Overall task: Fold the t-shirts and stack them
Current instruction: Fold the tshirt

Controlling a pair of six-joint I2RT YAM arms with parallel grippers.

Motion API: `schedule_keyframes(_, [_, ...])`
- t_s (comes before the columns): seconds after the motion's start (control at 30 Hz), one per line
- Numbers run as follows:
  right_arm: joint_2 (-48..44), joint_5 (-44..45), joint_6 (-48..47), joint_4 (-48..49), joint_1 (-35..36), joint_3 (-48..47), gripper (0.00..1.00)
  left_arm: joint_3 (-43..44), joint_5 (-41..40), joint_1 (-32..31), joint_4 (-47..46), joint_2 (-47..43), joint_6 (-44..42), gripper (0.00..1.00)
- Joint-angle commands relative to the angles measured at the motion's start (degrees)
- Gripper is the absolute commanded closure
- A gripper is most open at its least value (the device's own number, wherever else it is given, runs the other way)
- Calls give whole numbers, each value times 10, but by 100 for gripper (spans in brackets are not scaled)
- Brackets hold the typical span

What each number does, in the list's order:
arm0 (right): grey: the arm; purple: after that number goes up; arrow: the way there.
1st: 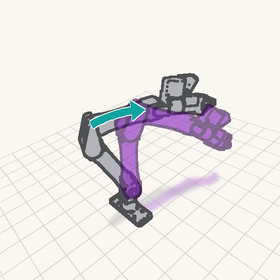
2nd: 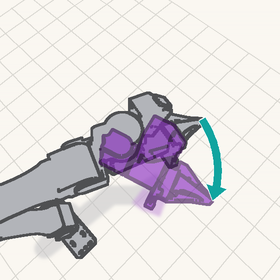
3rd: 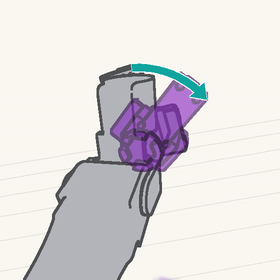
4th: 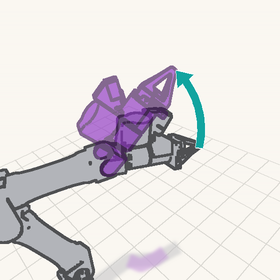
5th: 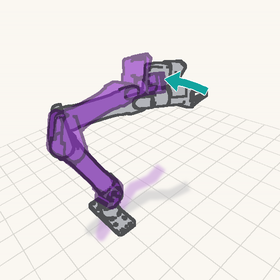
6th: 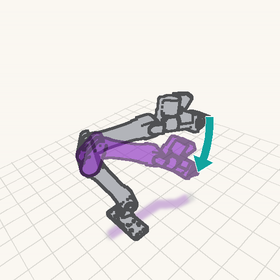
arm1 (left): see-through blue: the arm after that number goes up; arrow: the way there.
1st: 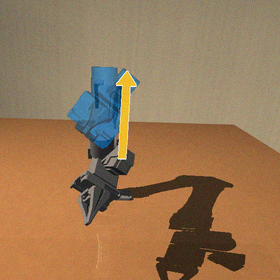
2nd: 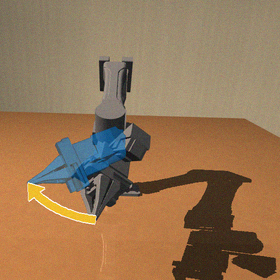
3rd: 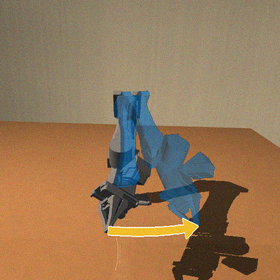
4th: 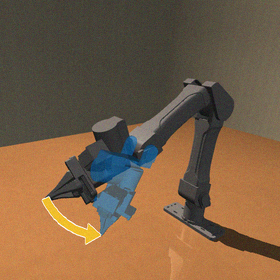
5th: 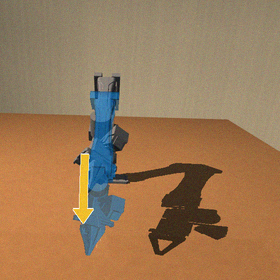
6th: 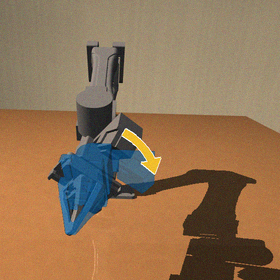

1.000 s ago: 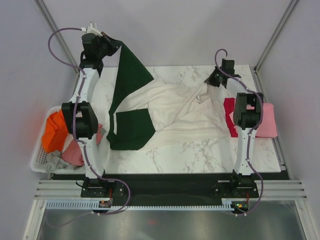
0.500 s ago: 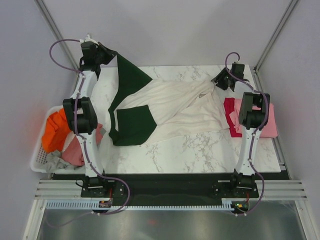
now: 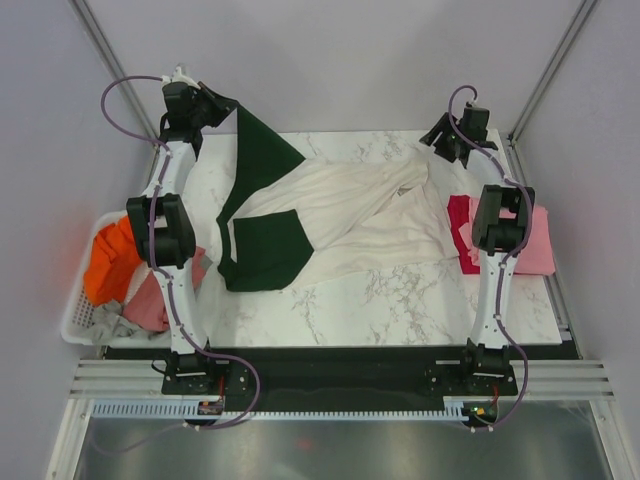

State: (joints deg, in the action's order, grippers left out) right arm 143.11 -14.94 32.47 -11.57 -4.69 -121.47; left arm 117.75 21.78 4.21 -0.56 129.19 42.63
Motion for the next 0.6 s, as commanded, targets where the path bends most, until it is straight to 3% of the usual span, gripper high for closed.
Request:
schedule_keyframes(0.0, [39, -2, -9, -38, 7, -48, 32, -1, 14, -1, -31, -2, 12, 98])
schedule_keyframes(0.3, [81, -37, 9, -49, 7, -83, 37, -8, 17, 0, -31, -3, 10, 98])
schedule_keyframes(0.4, [101, -68, 27, -49, 7, -111, 52, -6, 20, 0, -33, -4, 10, 98])
schedule_keyframes(0.57, [103, -120, 51, -35, 4, -126, 88, -2, 27, 1, -33, -5, 7, 98])
